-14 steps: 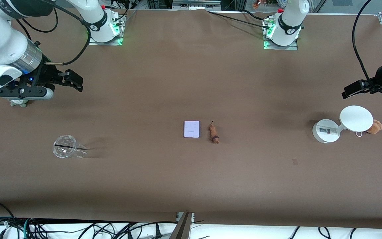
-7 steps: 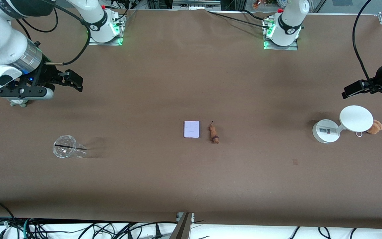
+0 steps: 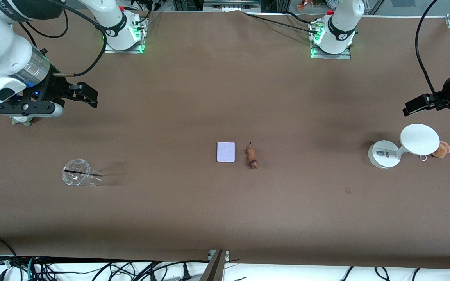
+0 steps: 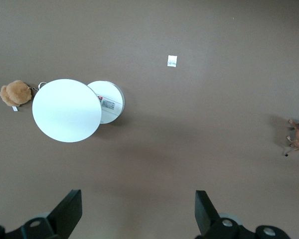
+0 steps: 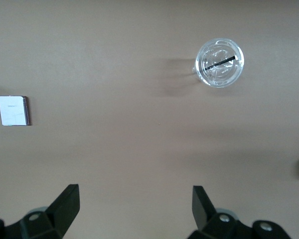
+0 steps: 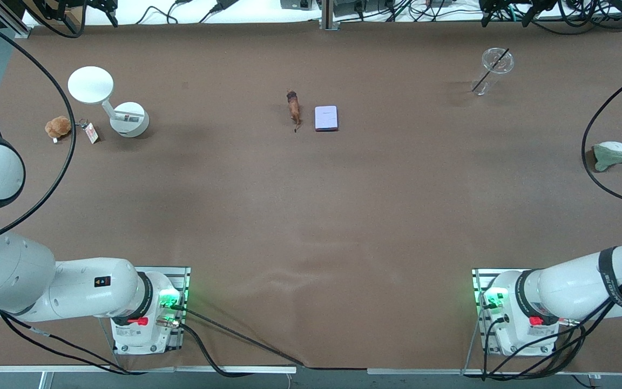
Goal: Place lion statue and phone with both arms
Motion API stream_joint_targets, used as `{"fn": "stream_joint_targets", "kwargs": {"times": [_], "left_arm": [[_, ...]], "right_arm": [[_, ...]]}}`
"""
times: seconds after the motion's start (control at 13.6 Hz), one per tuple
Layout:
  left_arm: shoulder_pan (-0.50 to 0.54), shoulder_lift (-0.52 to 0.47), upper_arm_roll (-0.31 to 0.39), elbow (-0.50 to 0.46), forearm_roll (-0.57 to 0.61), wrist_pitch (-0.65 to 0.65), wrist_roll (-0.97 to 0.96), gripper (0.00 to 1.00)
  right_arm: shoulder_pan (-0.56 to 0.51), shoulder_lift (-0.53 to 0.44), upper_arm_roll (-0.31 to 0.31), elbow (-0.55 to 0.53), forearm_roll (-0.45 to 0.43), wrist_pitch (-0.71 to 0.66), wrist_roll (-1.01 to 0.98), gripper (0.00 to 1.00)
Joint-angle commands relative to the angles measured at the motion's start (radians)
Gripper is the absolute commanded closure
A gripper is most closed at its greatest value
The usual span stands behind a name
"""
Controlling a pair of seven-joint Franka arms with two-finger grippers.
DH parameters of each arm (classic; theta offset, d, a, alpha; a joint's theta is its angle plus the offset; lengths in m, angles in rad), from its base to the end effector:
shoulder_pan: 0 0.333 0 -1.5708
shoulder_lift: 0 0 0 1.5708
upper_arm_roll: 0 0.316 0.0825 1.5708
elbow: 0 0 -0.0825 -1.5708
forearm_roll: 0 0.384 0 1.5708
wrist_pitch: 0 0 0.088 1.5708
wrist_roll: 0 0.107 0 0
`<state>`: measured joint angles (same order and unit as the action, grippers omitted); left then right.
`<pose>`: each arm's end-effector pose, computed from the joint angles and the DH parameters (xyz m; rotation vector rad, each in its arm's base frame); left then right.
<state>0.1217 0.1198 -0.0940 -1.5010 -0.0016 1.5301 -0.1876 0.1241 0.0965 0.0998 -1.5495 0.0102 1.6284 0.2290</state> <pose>0.5848 0.0193 0.5858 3.1146 0.3369 -0.1425 0.5734 0.1289 0.5847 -3.1260 0.0096 0.0330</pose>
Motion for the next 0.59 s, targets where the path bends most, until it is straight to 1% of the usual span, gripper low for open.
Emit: {"fn": "stream_joint_targets", "kwargs": {"times": [0.0,0.51], "left_arm": [[0.003,-0.017,0.007,-0.021,-0.024,0.013,0.022,0.0],[-0.011,0.0,0.005,-0.019,-0.012,0.013,0.022,0.0]], "right_arm": [[0.0,0.005,0.001,0.014,0.016,-0.005,0.006,0.0],[0.0,0.005,0.001,0.014,0.016,-0.005,0.004,0.0]]}}
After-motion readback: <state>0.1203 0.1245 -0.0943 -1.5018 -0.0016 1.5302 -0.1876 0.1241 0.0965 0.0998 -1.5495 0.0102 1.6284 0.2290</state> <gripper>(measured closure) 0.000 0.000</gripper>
